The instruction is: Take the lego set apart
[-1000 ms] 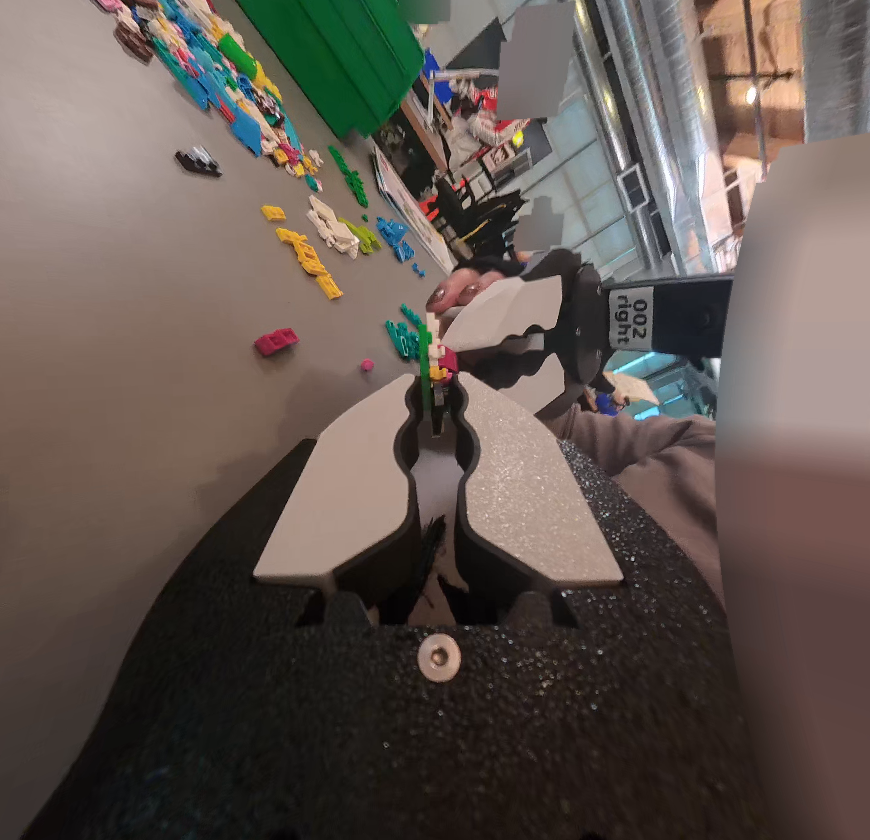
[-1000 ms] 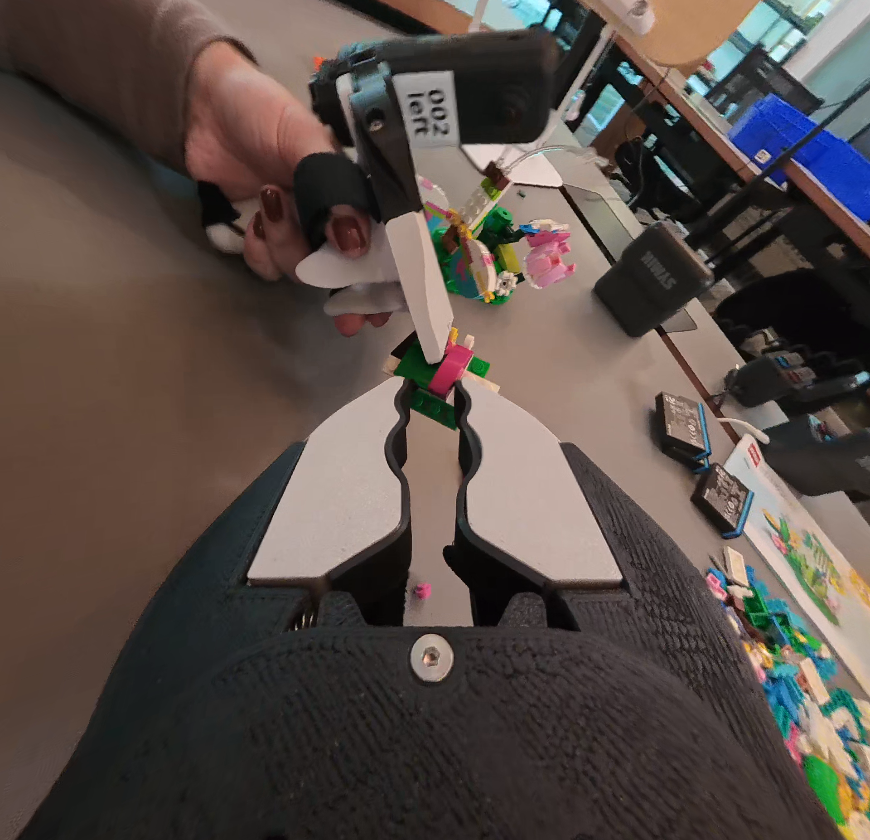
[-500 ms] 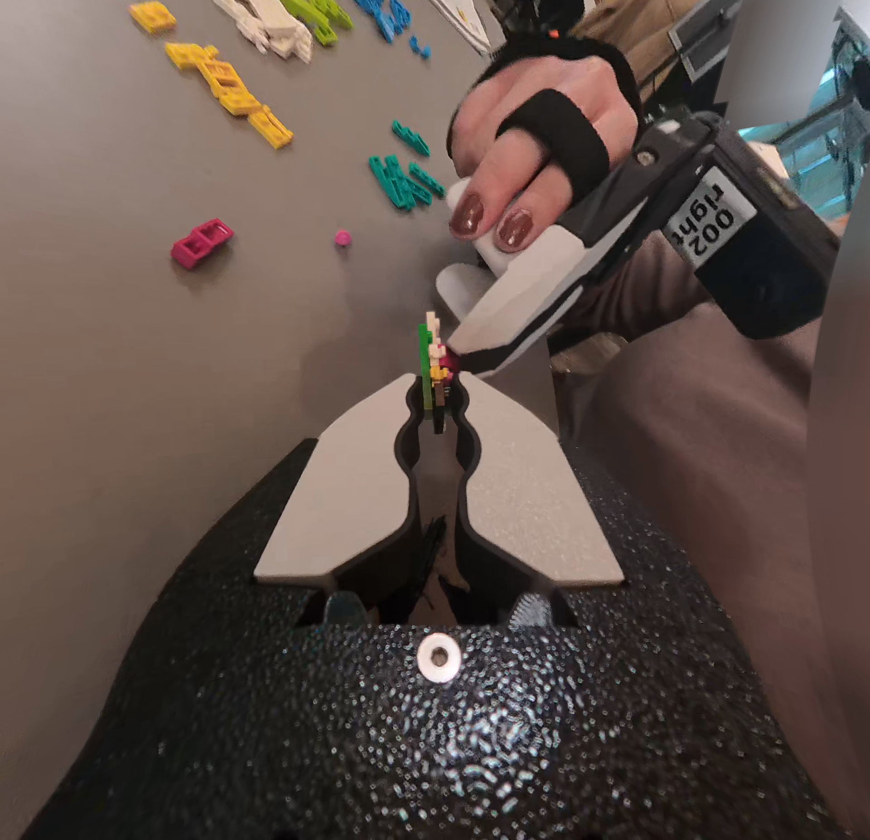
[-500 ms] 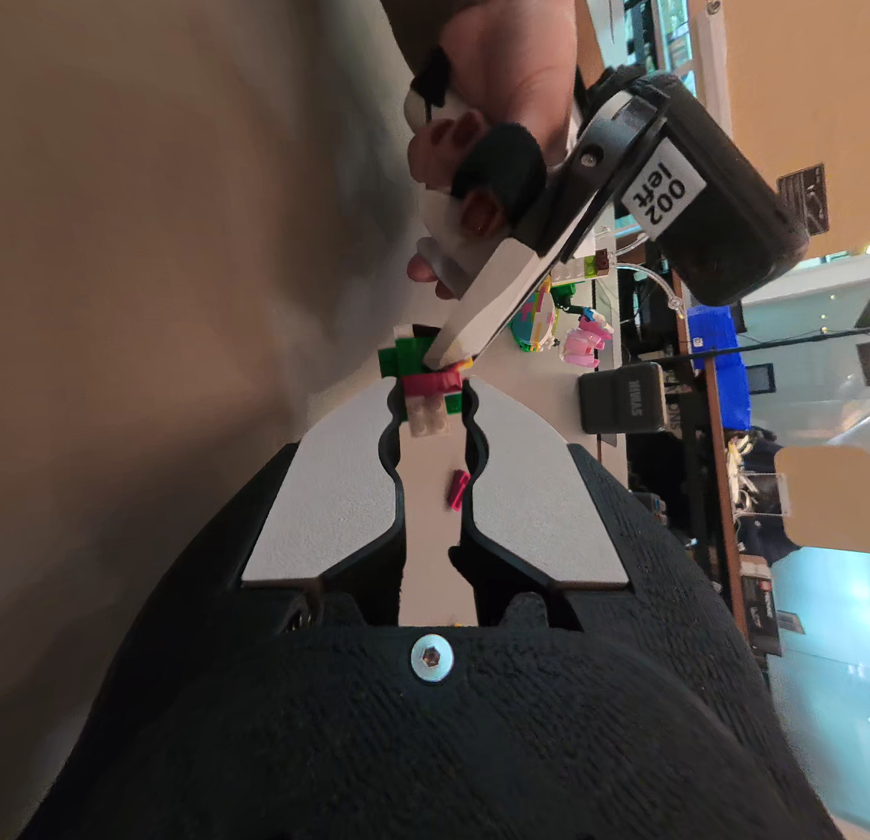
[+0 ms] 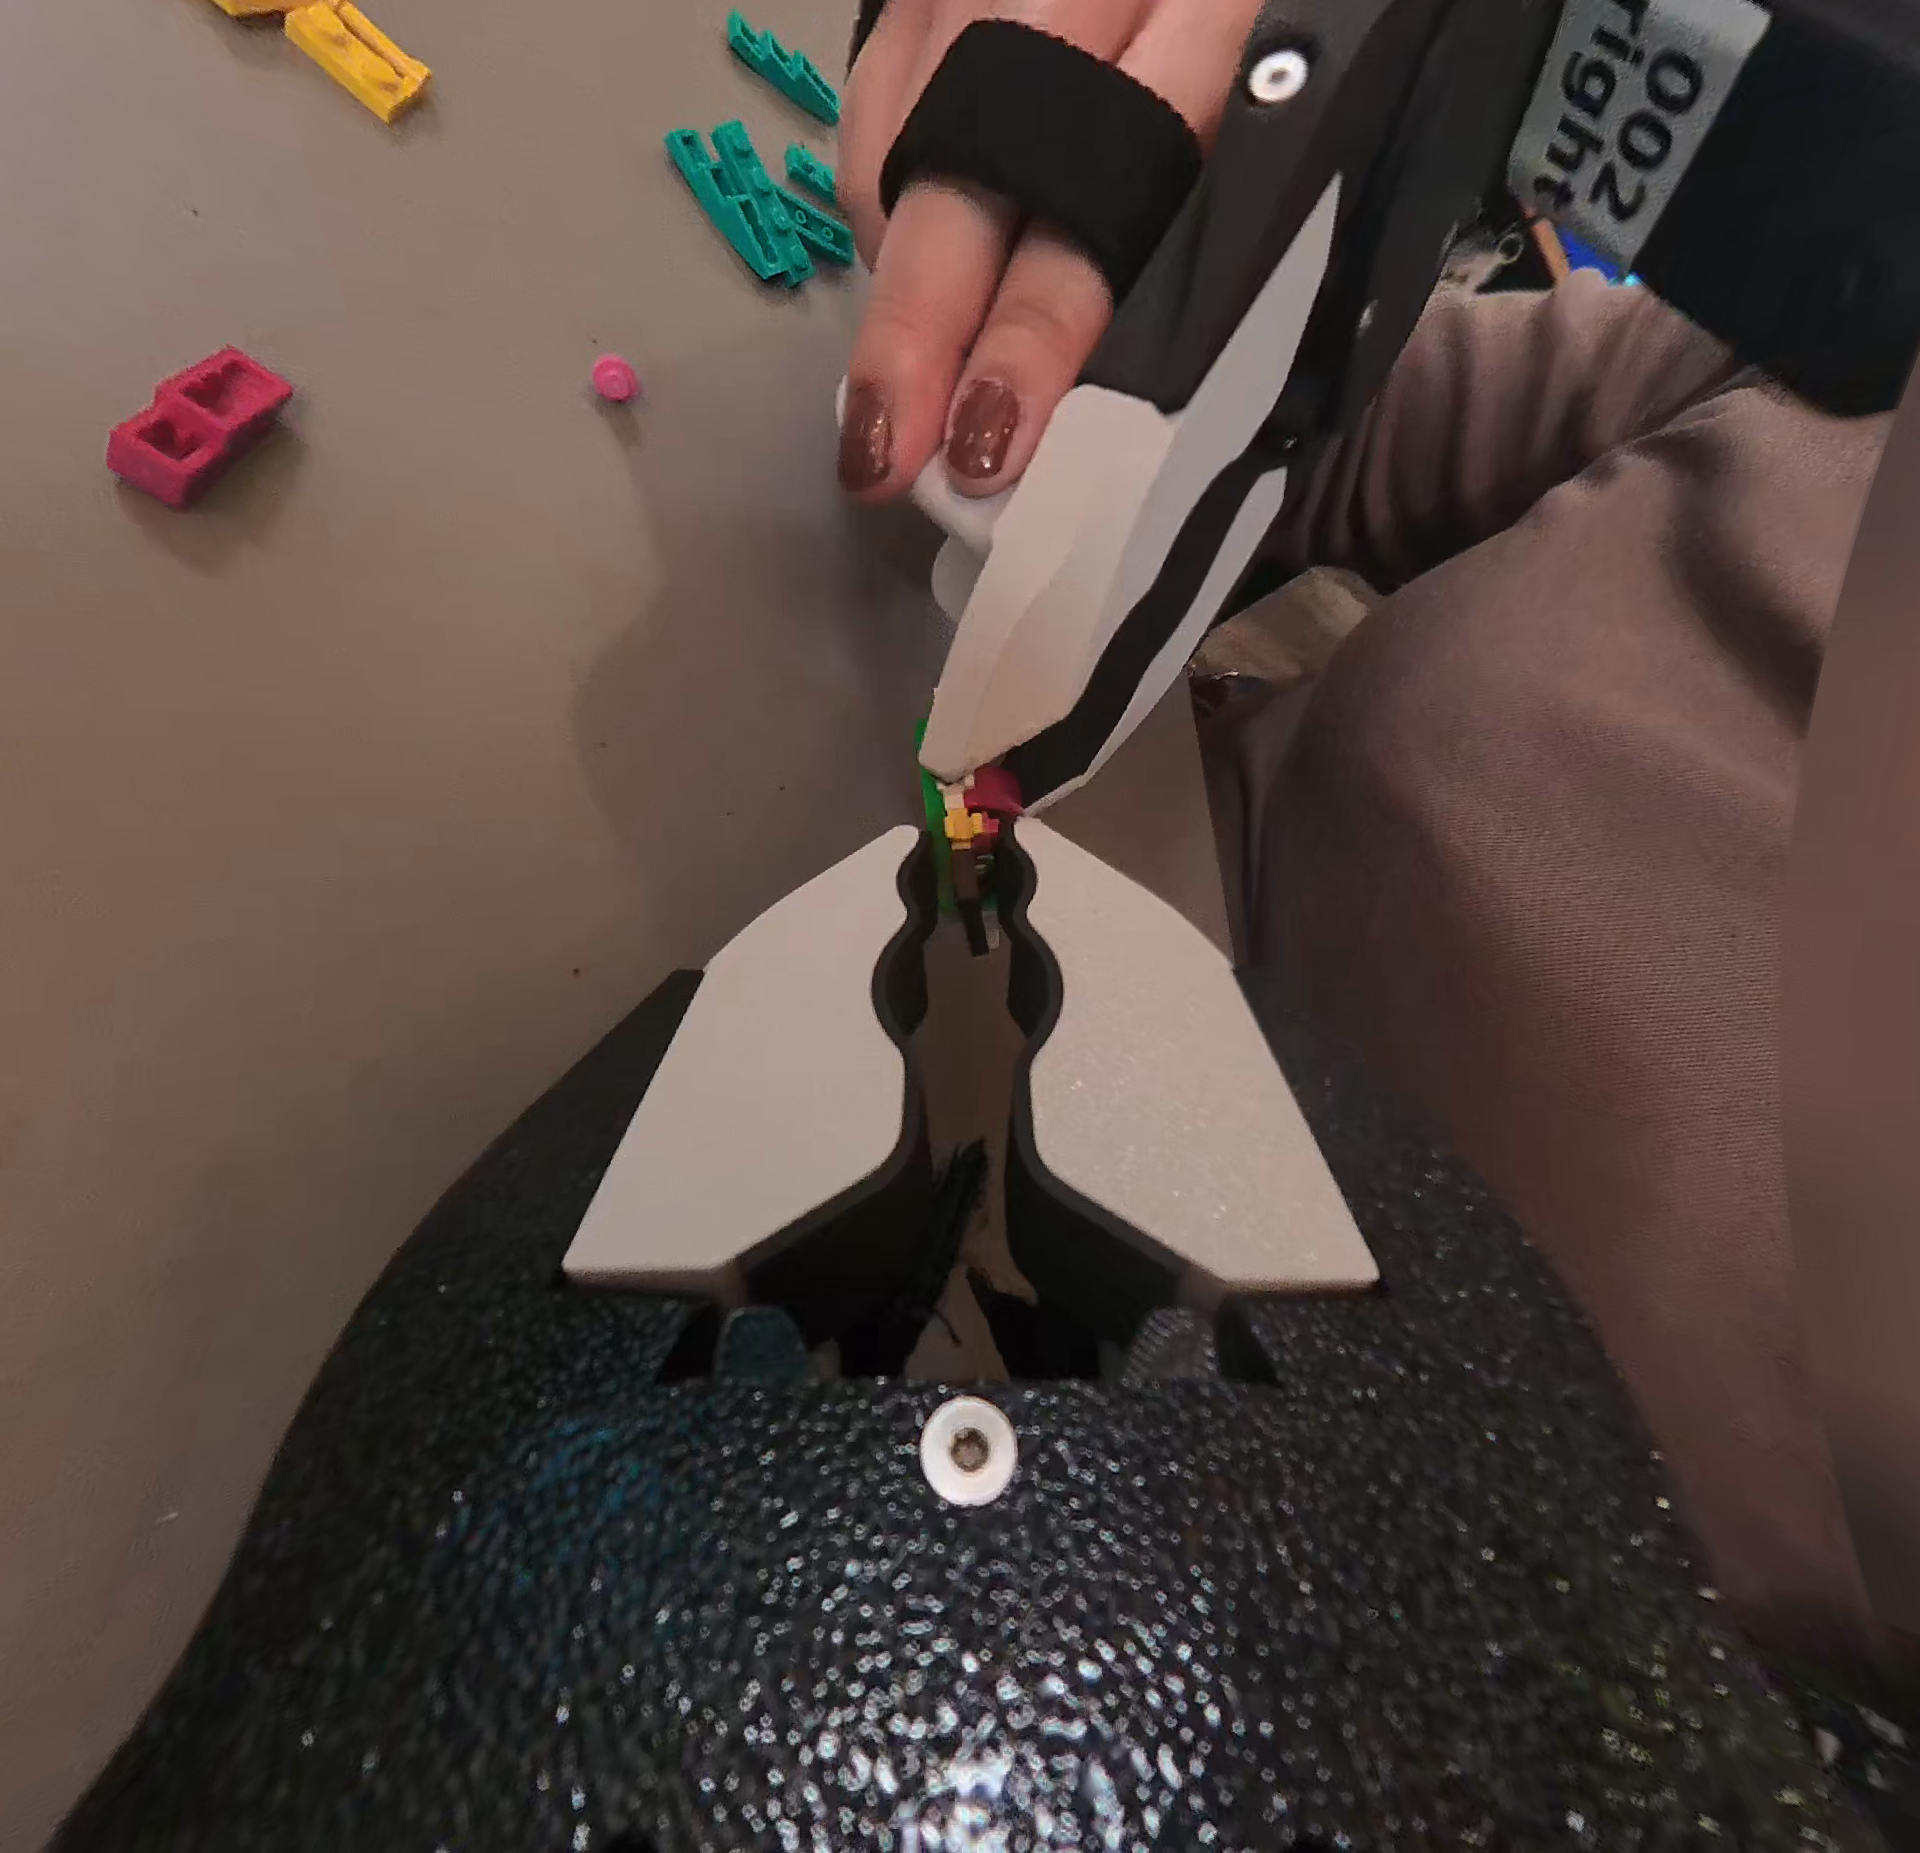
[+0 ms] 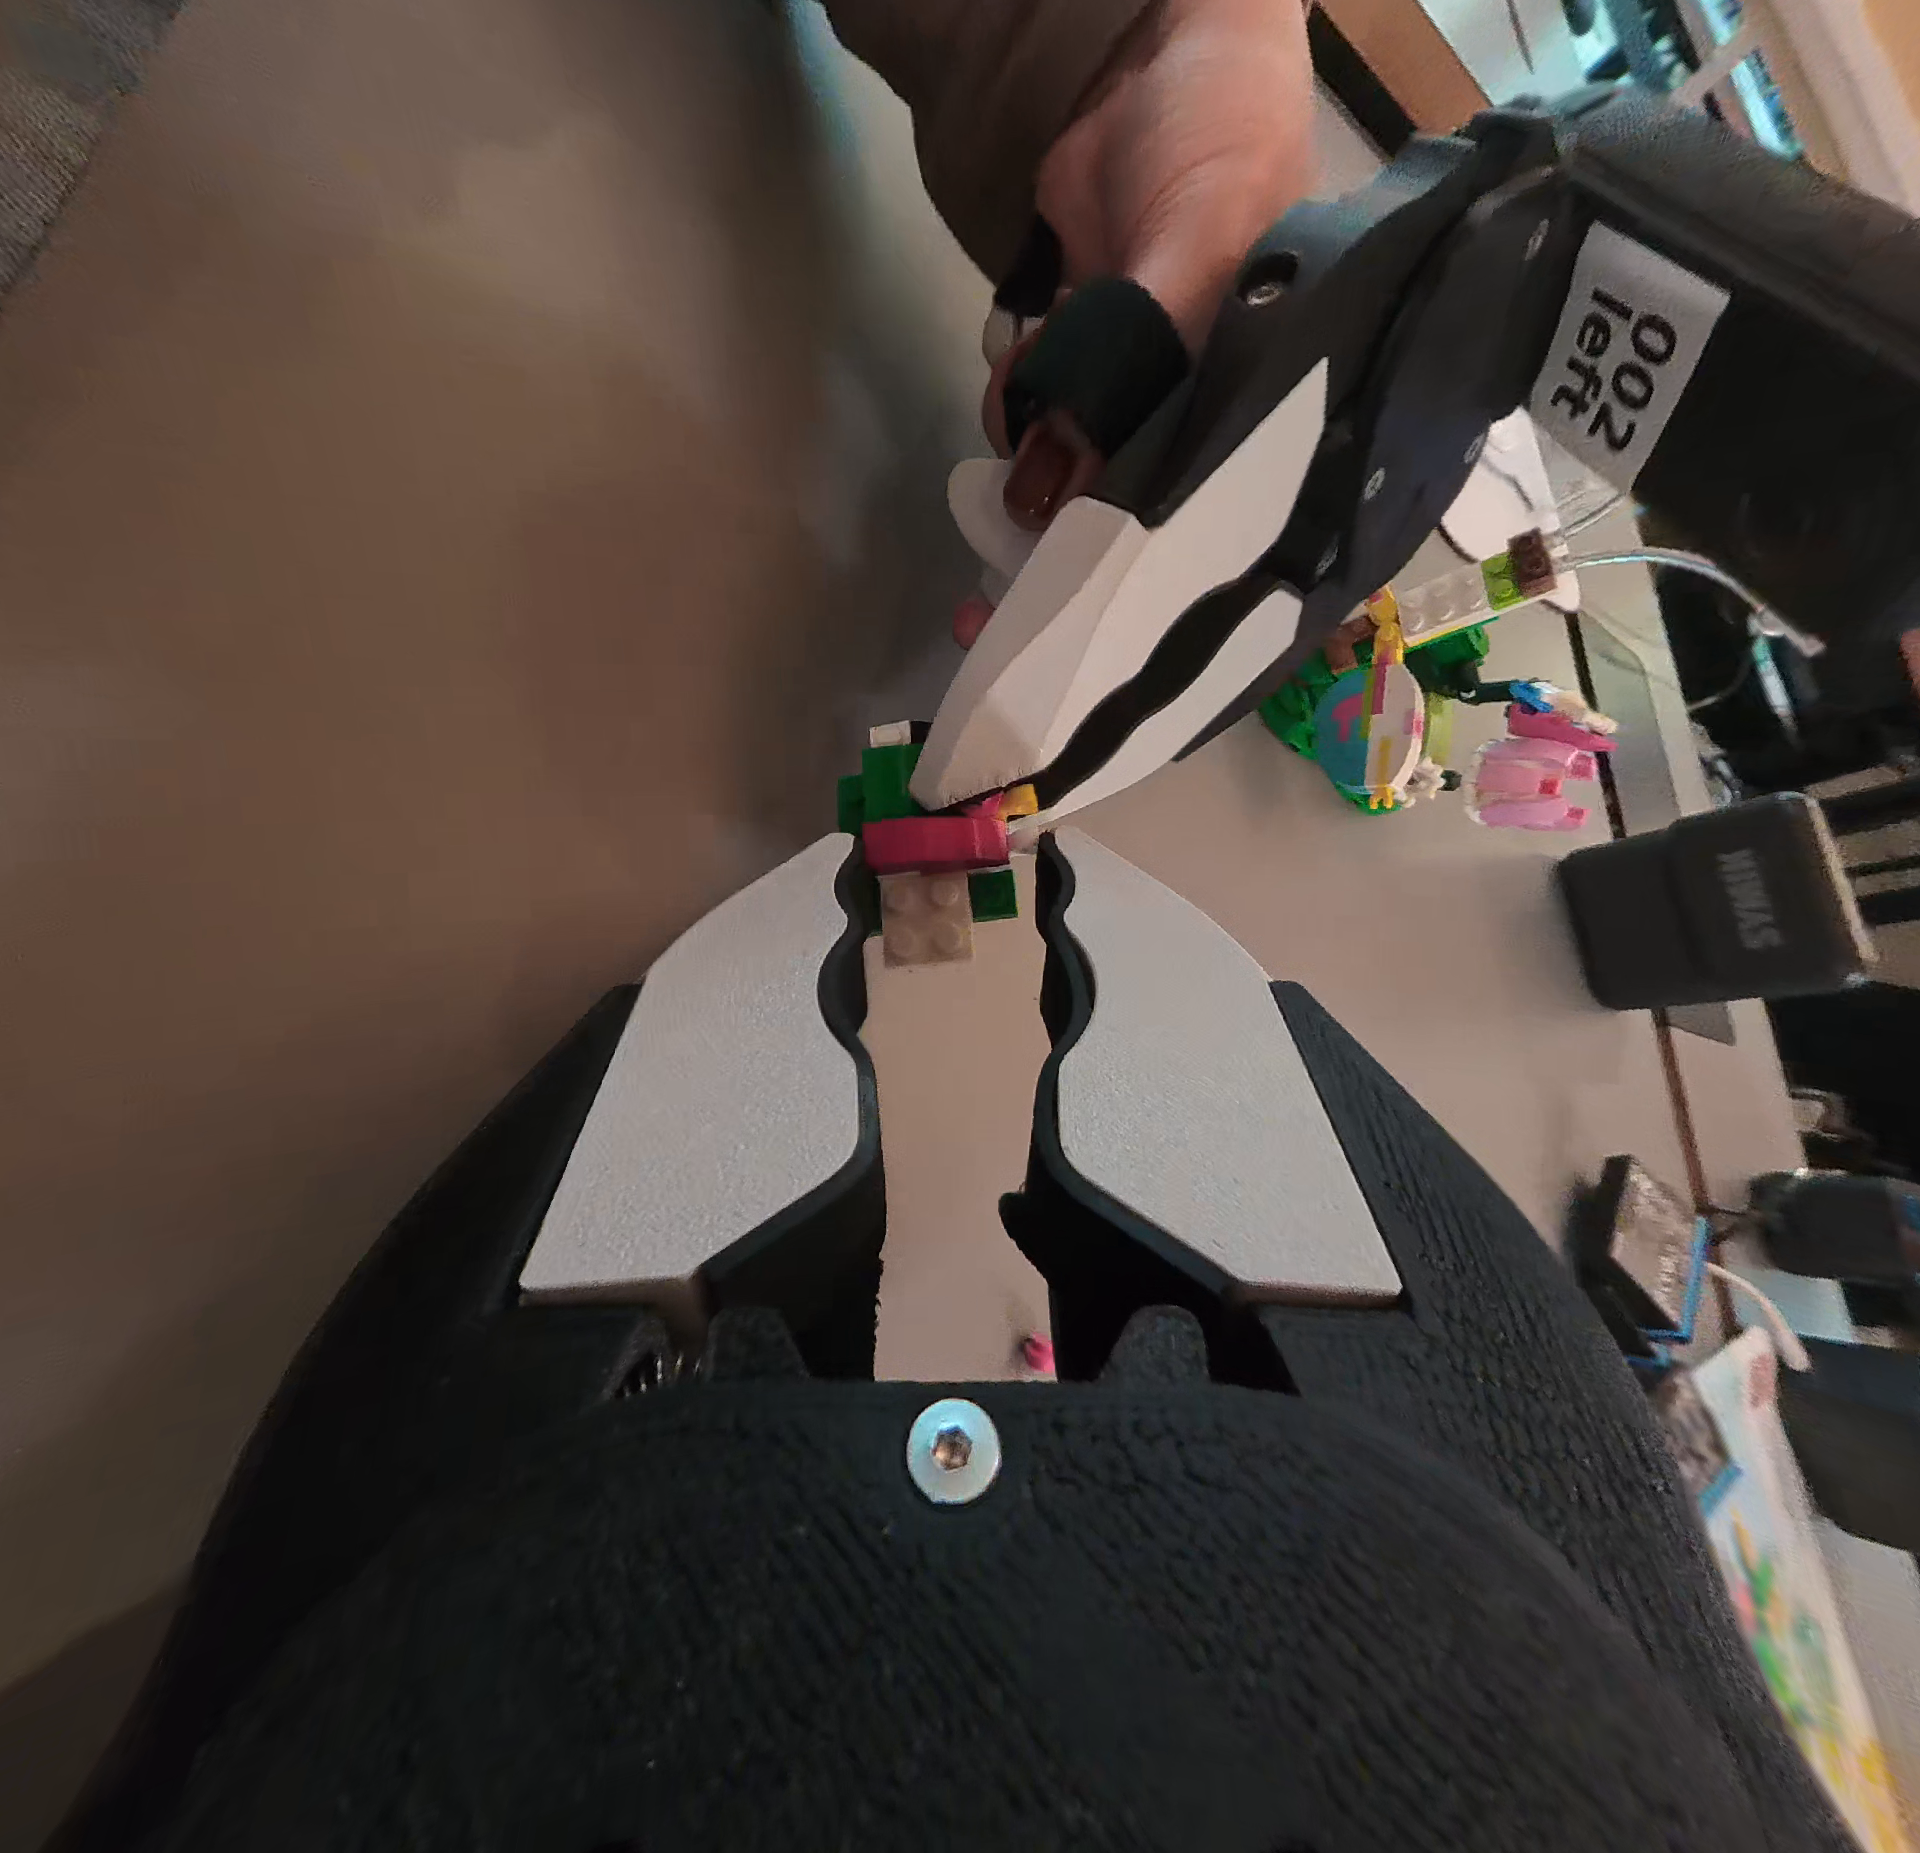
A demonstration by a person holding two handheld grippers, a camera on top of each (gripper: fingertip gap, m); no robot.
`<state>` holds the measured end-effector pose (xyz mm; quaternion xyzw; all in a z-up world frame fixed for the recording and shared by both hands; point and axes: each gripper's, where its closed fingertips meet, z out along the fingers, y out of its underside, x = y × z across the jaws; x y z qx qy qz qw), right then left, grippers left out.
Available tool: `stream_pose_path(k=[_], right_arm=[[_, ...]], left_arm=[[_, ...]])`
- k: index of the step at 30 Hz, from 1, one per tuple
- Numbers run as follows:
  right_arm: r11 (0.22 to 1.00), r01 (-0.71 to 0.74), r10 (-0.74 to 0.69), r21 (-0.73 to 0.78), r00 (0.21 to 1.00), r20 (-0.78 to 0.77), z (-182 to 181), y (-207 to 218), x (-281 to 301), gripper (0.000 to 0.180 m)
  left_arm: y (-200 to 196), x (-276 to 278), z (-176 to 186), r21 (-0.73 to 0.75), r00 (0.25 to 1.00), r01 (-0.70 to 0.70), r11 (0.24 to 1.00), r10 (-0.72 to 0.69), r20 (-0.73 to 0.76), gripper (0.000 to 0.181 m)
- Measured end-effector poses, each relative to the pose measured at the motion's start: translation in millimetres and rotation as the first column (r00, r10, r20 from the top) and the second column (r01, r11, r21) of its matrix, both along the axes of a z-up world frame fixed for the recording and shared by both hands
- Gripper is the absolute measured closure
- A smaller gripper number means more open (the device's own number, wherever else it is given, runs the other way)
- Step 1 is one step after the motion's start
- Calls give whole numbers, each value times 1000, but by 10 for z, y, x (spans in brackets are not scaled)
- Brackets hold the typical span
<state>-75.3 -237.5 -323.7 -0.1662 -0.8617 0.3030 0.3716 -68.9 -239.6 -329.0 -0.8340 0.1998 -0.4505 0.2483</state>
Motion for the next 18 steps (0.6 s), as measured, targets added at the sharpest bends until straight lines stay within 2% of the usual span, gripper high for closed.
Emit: stream_pose_path(k=[8, 13, 18], right_arm=[[987, 19, -14, -158, 999, 33, 56, 2, -29, 151], [983, 45, -38, -175, 998, 40, 29, 18, -53, 151], [970, 49, -36, -239, 998, 58, 46, 26, -58, 151]], left_arm=[[12, -32, 51, 61, 1000, 1, 998, 0, -22, 170], [26, -60, 24, 76, 998, -6, 997, 11, -66, 170], [35, -65, 42, 78, 999, -10, 997, 13, -42, 170]])
